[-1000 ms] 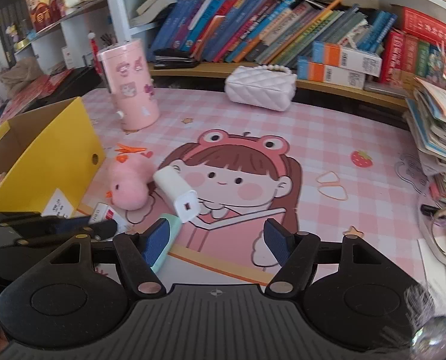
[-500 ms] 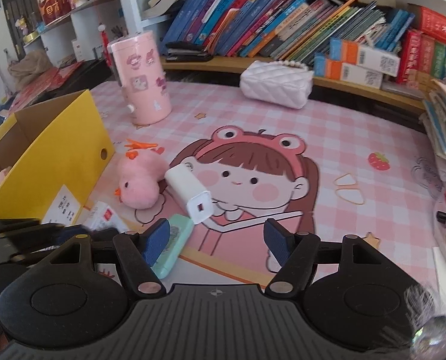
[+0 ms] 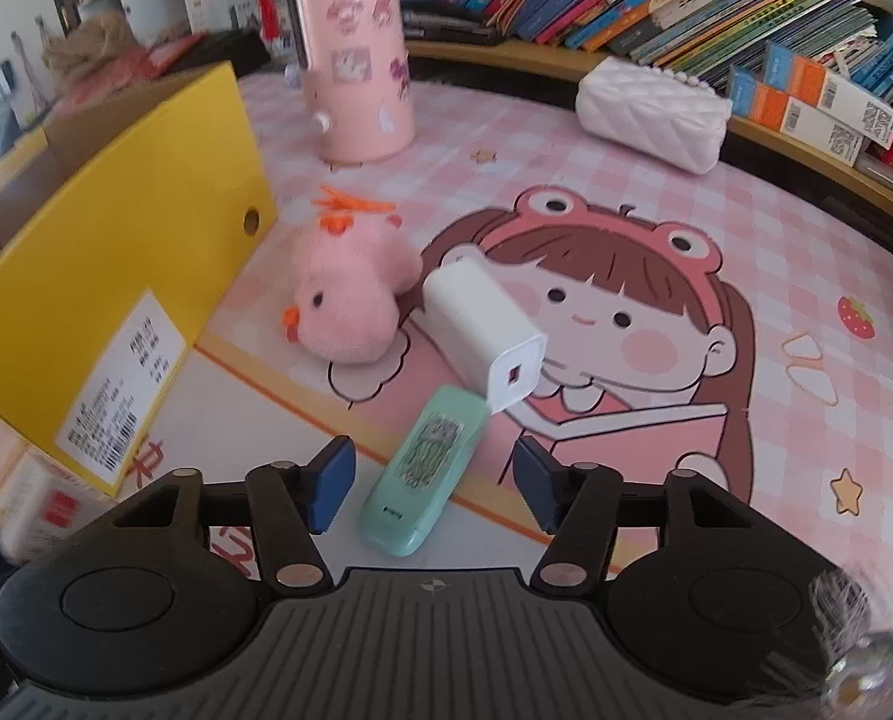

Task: Organize objects
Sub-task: 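Close the right gripper on the mint-green item, then carry the white-and-red box and mint-green item in both grippers to the yellow box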

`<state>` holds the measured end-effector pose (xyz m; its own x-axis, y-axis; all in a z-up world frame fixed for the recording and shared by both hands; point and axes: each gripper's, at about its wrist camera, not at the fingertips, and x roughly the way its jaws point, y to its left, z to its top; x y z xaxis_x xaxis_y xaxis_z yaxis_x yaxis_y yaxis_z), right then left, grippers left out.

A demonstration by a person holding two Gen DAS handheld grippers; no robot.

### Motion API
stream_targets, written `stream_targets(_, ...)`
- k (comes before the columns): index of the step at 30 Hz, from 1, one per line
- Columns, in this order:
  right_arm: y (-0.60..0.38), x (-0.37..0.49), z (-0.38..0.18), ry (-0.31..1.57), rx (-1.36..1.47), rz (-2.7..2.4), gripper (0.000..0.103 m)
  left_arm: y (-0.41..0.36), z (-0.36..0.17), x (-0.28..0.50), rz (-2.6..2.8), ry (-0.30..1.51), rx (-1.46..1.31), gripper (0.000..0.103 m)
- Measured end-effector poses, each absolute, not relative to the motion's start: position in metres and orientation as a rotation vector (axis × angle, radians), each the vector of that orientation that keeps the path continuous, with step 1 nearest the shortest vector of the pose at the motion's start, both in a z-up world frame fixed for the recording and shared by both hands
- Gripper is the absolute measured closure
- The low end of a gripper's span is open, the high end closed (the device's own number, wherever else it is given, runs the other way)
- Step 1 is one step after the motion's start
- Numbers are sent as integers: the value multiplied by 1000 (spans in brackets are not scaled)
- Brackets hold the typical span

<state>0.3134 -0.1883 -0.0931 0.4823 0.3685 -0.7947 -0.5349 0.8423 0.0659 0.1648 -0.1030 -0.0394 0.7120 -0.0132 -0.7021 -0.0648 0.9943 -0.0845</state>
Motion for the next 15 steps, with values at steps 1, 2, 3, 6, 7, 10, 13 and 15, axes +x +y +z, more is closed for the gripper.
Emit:
stream_targets(1, -187, 312, -96, 913, -213, 548, 51, -102, -38, 163, 29, 773, -108, 90)
stream_targets(2, -185, 309, -97, 895, -232, 540, 54, -100, -37, 161, 29, 767, -110, 90)
stream_targets(3, -183, 307, -98, 882, -250, 537, 54, -98, -36, 159, 27, 763, -113, 90)
stream_targets(6, -180, 301, -98, 859, -261, 551, 72, -94, -34, 155, 20, 751, -114, 90)
stream_targets(7, -179, 299, -97, 855, -270, 555, 80, -92, -33, 153, 16, 747, -116, 90)
stream_targets(10, -178, 298, -96, 875, -252, 536, 80, -87, -30, 147, 4, 729, -120, 90)
stream_targets(13, -183, 289, -89, 875, -218, 510, 80, -79, -27, 139, -9, 711, -128, 90)
stream_targets(15, -186, 280, -81, 864, -203, 499, 80, -72, -25, 134, -20, 700, -134, 90)
